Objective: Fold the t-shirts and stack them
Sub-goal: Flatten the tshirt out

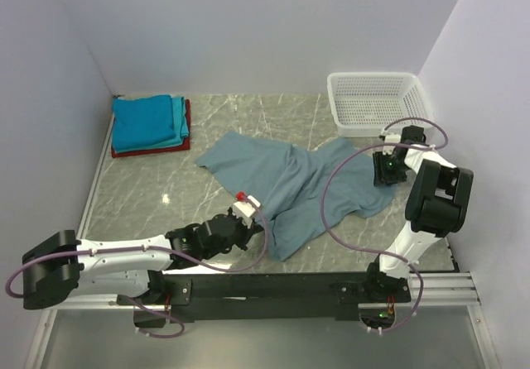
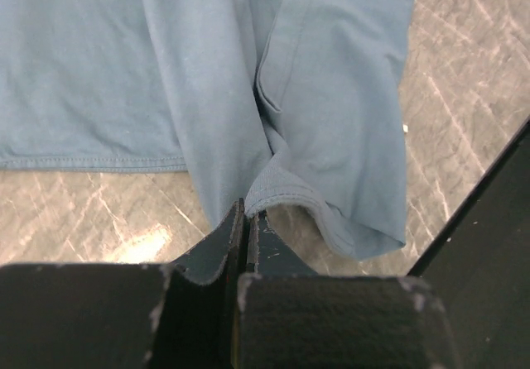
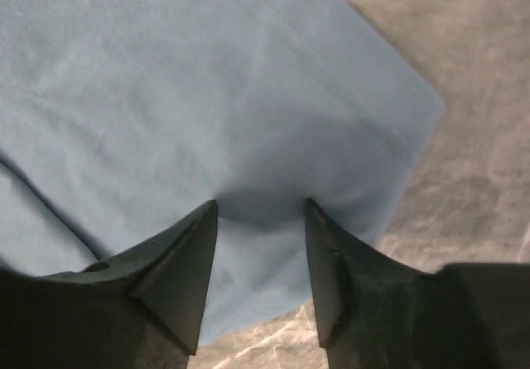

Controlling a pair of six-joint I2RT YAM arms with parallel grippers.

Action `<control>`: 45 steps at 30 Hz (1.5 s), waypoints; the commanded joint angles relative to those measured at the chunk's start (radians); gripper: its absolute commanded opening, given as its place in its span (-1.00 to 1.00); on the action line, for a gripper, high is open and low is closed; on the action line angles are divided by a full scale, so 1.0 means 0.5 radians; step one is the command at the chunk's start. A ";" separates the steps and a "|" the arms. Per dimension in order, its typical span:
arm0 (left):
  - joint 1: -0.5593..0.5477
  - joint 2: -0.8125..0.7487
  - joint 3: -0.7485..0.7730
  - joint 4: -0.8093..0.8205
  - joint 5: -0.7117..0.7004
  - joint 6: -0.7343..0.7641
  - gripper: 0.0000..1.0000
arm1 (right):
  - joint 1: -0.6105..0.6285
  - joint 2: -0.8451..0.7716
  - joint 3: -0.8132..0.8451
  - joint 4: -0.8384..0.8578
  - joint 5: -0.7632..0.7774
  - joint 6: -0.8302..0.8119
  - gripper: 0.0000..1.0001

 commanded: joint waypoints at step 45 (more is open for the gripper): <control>0.171 -0.873 1.198 -0.824 -1.102 -0.128 -0.99 | 0.882 -0.485 1.591 -0.255 -0.201 0.787 -1.00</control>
